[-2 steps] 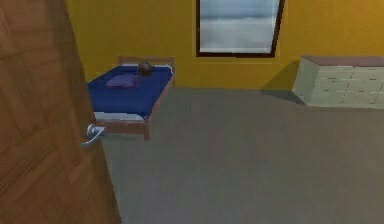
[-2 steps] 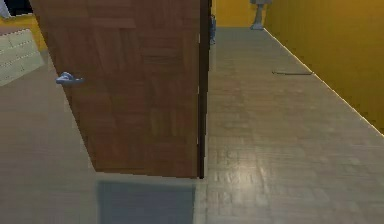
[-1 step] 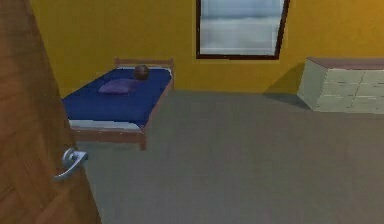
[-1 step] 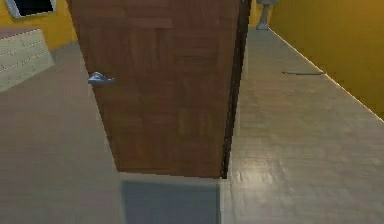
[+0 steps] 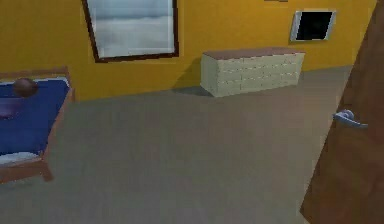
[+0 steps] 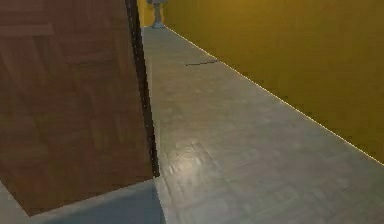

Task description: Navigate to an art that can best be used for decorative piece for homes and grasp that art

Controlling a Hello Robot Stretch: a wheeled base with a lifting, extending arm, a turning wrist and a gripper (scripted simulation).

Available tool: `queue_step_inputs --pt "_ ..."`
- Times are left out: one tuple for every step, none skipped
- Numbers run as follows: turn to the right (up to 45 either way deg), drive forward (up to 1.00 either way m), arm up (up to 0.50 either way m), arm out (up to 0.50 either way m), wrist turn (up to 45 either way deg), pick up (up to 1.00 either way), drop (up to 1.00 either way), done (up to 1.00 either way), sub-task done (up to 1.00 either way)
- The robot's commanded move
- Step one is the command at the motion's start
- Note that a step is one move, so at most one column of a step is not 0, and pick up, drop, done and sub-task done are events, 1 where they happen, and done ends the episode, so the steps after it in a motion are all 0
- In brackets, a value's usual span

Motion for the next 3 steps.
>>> queue_step_inputs --pt "0.0 1.0 0.0 0.0 0.0 0.0 0.0 0.0 0.0" --pt "9.0 0.0 0.0 0.0 0.0 0.0 0.0 0.0 0.0" --pt "0.0 0.1 0.0 0.0 0.0 0.0 0.0 0.0 0.0"
